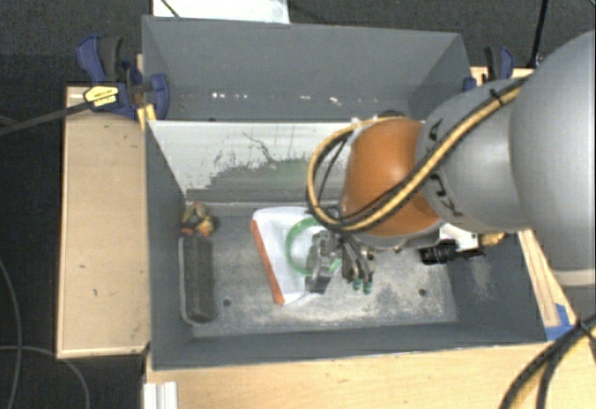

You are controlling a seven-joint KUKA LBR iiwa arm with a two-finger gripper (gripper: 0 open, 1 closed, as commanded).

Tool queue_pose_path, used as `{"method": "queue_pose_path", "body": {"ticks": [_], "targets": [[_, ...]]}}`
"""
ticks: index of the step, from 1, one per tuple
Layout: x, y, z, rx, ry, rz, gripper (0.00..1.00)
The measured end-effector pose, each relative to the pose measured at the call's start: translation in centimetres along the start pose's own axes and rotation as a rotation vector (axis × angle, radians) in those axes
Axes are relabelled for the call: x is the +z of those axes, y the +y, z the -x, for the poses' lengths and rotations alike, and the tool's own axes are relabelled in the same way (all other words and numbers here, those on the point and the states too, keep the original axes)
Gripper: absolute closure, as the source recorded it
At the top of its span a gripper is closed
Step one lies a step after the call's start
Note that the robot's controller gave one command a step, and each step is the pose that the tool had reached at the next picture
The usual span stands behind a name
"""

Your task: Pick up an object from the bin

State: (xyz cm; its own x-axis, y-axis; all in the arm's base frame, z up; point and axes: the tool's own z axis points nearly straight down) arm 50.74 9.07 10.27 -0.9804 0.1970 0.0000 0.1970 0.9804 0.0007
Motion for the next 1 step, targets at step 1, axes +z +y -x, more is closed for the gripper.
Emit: {"method": "queue_pose_path", "body": {"ticks": [1], "targets": [[-16.63, -1.16, -0.11, -0.05, -0.006, 0.001, 1.0]]}}
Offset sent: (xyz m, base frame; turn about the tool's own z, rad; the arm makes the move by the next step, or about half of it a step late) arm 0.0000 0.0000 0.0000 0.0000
